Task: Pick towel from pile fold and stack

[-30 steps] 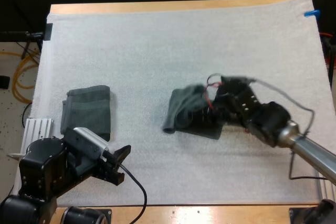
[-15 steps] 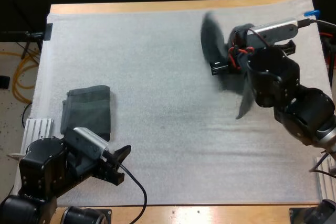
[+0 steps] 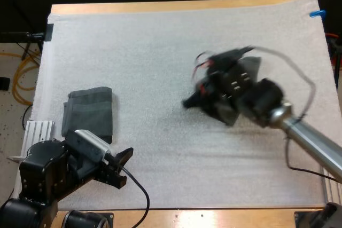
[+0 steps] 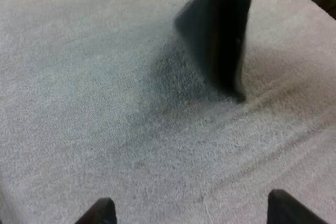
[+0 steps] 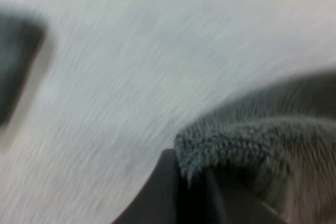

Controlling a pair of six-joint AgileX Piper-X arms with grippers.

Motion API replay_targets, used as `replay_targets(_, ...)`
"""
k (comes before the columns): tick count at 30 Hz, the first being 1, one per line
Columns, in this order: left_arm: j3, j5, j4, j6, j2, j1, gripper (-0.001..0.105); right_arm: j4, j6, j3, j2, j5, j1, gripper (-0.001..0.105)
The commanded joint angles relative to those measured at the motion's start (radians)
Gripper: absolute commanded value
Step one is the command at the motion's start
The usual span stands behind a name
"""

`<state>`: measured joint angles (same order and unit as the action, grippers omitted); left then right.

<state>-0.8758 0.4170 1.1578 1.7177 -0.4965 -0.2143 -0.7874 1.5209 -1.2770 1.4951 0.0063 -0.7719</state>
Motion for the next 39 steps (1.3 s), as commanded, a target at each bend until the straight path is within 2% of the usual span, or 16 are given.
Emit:
replay_targets(1, 0.0, 0.005, 0.003, 0.006, 0.002, -0.003, 0.058, -0.002, -0.007, 0.007, 0.03, -0.083, -0.039, 0.001)
replay_targets(6, 0.0, 0.005, 0.003, 0.006, 0.002, -0.003, 0.058, 0.045, -0.024, 0.009, 0.098, -0.124, -0.171, 0.001)
replay_targets(11, 0.0, 0.005, 0.003, 0.006, 0.002, -0.003, 0.058, 0.164, -0.049, 0.009, 0.111, -0.129, -0.283, 0.001)
replay_targets(18, 0.0, 0.005, -0.004, 0.006, 0.002, -0.003, 0.058, 0.181, -0.106, -0.005, 0.111, -0.178, -0.322, 0.002)
replay_targets(21, 0.0, 0.005, -0.013, 0.006, 0.002, -0.003, 0.058, 0.176, -0.104, -0.005, 0.111, -0.186, -0.318, 0.015)
replay_targets(24, 0.0, 0.005, -0.013, 0.006, 0.002, -0.003, 0.058, 0.176, -0.093, -0.005, 0.111, -0.22, -0.315, 0.039)
replay_targets(26, 0.0, 0.005, -0.012, 0.006, 0.002, -0.003, 0.058, 0.176, -0.082, -0.011, 0.111, -0.243, -0.315, 0.058)
replay_targets(28, 0.0, 0.005, -0.012, 0.006, 0.002, -0.003, 0.058, 0.17, -0.08, -0.02, 0.106, -0.244, -0.315, 0.066)
replay_targets(30, 0.0, 0.005, -0.012, 0.006, 0.002, -0.003, 0.058, 0.156, -0.065, -0.031, 0.097, -0.24, -0.315, 0.067)
replay_targets(33, 0.0, 0.005, -0.012, 0.006, 0.002, -0.003, 0.058, 0.109, -0.027, -0.051, 0.079, -0.173, -0.313, 0.067)
replay_targets(35, 0.0, 0.005, -0.012, 0.006, 0.002, -0.003, 0.058, 0.049, 0.006, -0.063, 0.059, -0.052, -0.313, 0.067)
replay_targets(39, 0.0, 0.005, -0.012, 0.006, 0.002, -0.003, 0.058, -0.04, 0.038, -0.063, 0.038, 0.114, -0.306, 0.067)
